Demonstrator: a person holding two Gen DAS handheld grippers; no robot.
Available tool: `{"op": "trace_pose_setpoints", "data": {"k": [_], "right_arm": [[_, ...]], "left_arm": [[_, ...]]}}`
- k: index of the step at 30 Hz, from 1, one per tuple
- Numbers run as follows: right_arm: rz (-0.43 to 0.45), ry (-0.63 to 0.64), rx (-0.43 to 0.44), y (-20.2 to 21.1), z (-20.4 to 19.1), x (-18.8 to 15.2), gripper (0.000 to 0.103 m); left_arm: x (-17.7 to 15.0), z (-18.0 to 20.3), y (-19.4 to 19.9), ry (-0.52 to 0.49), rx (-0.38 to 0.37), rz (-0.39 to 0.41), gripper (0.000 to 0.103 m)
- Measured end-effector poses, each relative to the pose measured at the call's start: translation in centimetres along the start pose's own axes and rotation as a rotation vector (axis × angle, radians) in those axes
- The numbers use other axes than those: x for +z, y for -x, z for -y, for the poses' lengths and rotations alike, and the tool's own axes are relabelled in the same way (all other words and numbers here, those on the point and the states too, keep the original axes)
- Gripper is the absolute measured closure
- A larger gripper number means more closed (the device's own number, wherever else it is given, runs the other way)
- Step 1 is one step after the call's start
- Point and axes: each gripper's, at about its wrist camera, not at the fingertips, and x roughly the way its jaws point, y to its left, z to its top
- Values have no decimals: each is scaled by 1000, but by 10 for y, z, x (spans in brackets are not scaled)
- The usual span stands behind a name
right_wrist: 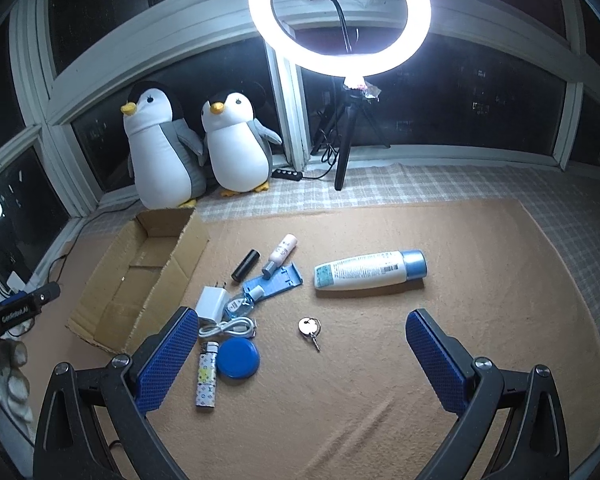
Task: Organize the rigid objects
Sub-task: 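Clamp the cardboard box wall with the left tool while the right tool approaches the keys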
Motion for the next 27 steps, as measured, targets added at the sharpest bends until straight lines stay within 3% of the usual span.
{"op": "trace_pose_setpoints", "data": {"k": [10, 12, 17, 27], "right_arm": [[-63, 21, -8, -22, 11, -11, 3], [-73, 22, -8, -26, 14, -12, 5], [-91, 9, -23, -35, 24, -14, 9], [-171, 42, -13, -67, 33, -18, 35]], "left_arm": [[-6, -18, -57, 33, 45, -110, 31], [-6, -19, -64, 31, 42, -131, 42], [-6, -15, -76, 22, 36, -157, 51], [-10, -12, -96, 19, 16, -203, 76]]}}
